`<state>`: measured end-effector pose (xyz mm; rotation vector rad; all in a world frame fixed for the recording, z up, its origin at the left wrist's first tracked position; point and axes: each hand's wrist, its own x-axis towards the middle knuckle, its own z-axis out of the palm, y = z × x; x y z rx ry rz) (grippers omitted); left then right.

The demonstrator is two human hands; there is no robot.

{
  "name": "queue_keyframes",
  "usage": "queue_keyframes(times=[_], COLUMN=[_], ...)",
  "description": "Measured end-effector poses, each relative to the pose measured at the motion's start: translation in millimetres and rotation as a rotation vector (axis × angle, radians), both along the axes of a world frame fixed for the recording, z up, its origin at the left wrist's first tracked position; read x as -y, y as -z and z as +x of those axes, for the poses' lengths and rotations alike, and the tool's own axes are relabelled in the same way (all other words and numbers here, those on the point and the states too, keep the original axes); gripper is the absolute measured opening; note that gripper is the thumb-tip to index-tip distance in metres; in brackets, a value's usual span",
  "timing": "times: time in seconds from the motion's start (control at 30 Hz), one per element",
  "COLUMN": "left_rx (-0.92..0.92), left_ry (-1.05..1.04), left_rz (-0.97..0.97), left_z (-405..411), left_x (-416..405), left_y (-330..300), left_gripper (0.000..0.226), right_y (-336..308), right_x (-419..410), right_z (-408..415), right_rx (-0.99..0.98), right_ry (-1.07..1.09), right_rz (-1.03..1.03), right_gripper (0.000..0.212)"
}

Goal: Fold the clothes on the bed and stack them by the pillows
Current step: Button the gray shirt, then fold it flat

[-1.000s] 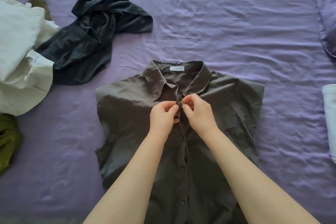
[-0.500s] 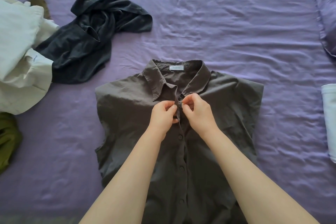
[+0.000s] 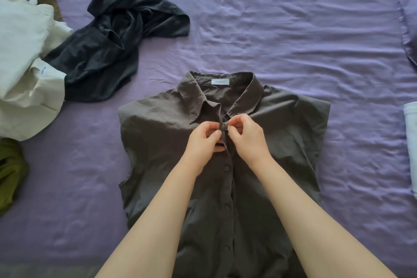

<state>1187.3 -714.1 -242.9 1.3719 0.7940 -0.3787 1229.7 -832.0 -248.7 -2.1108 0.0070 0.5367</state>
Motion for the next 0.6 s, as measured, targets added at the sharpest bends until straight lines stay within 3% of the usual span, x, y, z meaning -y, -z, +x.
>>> queue_keyframes(times=[0.1,0.6], left_rx=[-0.036,-0.064], left_ry=[-0.070,0.007], left_rz=[-0.127,-0.153], left_z=[0.3,12.7], left_x=[-3.6,-16.0], left_y=[0.3,3.6], left_gripper=[0.019,0.005], right_y=[1.2,3.3], right_x=[0.4,8.5], right_z=[1.1,7.4], right_rx=[-0.006,-0.087], right_ry=[-0.024,-0.103], right_rz=[0.015,0.093], right_gripper=[0.014,0.011])
